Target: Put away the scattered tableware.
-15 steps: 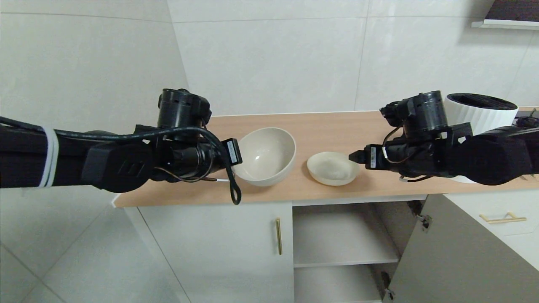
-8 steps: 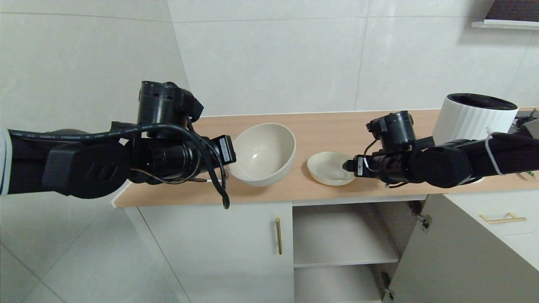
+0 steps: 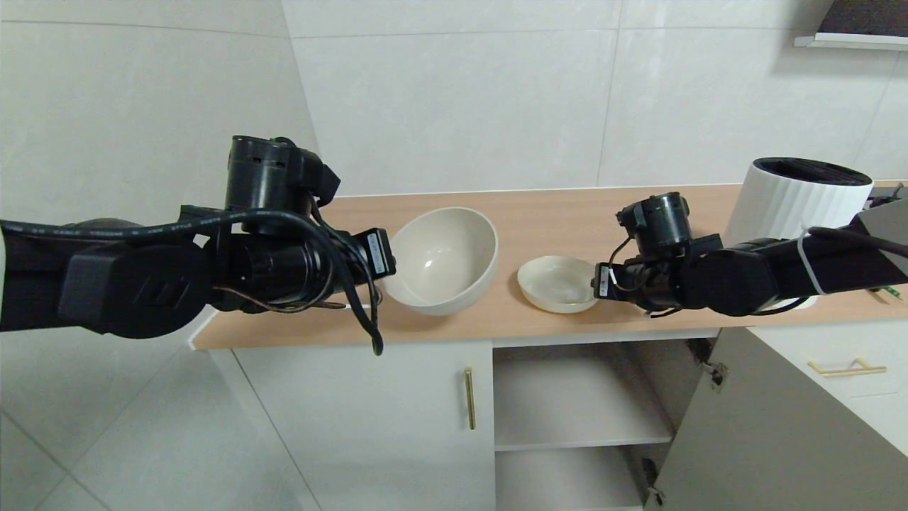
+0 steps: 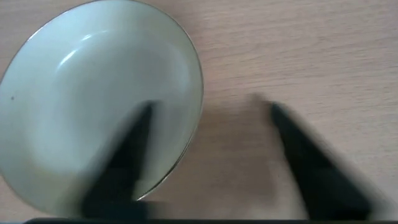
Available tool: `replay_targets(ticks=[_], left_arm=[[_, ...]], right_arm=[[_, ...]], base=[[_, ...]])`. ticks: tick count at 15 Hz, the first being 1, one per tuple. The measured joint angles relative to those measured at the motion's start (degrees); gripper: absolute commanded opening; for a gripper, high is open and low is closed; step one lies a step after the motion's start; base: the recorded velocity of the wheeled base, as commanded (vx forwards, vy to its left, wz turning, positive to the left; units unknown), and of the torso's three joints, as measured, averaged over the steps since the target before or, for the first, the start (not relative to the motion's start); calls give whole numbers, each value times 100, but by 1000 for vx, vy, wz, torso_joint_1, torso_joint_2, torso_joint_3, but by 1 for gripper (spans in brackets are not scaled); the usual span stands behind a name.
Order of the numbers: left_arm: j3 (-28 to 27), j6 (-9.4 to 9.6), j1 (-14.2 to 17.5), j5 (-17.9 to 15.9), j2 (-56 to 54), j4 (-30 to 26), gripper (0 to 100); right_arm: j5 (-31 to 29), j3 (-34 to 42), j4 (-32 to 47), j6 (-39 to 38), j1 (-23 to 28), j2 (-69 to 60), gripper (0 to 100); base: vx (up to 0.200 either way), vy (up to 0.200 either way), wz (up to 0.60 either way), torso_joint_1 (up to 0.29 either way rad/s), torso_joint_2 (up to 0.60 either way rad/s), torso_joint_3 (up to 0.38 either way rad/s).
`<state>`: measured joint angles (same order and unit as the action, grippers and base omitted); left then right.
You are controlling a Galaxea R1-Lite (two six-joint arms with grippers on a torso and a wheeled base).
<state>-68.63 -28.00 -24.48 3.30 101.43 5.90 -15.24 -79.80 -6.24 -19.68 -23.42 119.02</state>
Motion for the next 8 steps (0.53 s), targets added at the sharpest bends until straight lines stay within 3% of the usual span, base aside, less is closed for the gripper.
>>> replay_targets(ticks=[8], left_arm=[[41,-16,-22,-18,-51,9,0]], right_arm=[[9,-51,50,-29,-1,-61,0]], base=[[0,0,0,0,0,0]])
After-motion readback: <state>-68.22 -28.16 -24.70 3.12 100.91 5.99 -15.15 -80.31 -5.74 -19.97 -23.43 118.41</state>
